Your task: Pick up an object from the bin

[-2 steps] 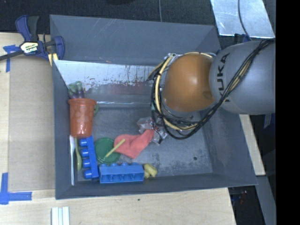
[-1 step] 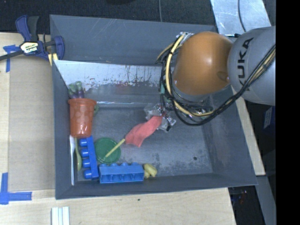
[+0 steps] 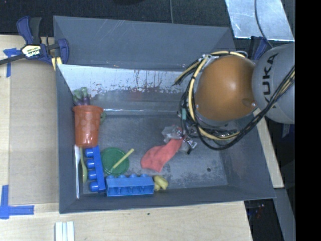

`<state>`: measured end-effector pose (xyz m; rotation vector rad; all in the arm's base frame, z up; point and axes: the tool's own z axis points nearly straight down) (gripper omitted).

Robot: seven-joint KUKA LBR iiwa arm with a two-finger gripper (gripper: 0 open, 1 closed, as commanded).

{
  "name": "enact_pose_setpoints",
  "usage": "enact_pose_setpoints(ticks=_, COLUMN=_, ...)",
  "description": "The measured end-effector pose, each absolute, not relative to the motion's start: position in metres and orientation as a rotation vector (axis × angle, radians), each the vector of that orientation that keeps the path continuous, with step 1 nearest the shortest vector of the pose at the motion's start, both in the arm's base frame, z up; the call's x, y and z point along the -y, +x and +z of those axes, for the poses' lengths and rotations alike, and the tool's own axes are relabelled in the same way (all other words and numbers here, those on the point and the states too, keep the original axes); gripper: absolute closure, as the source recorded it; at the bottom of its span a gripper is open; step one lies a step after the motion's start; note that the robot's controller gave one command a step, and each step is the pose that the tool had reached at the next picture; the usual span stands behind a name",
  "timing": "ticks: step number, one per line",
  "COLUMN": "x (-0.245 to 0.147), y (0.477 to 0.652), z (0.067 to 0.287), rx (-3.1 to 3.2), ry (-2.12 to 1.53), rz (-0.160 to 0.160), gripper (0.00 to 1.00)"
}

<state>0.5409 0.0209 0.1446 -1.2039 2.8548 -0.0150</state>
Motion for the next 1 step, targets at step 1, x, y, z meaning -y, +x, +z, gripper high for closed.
enact_pose_setpoints(ticks=1, x=-0.0340, y=0.5368, z=0.1811, rx=-2.864, ry=-1.212, rz=-0.007, gripper=1.00)
